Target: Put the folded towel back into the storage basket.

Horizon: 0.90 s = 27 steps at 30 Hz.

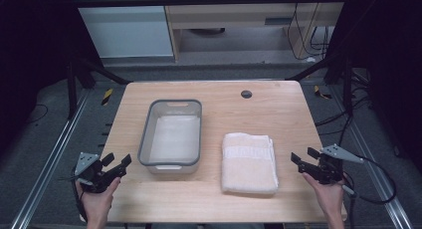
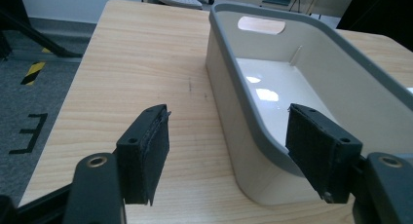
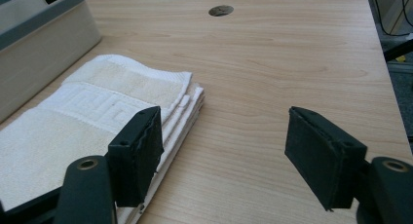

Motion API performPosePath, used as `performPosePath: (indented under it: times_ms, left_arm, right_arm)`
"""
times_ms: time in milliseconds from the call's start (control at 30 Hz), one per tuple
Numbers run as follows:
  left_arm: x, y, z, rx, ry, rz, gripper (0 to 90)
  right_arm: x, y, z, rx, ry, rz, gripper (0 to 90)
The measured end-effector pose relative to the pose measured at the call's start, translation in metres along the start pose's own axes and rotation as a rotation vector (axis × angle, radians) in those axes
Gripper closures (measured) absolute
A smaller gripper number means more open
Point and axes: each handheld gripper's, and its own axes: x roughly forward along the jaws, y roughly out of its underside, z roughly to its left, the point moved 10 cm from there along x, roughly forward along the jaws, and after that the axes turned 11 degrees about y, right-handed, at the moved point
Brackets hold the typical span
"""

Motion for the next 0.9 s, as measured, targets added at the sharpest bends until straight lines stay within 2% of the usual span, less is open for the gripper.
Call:
performPosePath:
  times_ms: [233, 533, 900]
  left_arm:
    - [0.003, 0.0, -0.009, 0.021, 0.014, 0.012, 31.1]
    - [0.004, -0.006, -0.025, 0.046, 0.04, 0.001, 31.1]
    - [0.005, -0.011, -0.049, 0.1, 0.067, -0.008, 31.1]
  right_arm:
    - [-0.002, -0.004, 0.002, -0.001, -0.009, -0.011, 29.9]
    - [-0.005, -0.011, 0.006, -0.011, -0.023, -0.027, 29.9]
    - [-0.008, -0.019, 0.015, -0.026, -0.046, -0.04, 29.9]
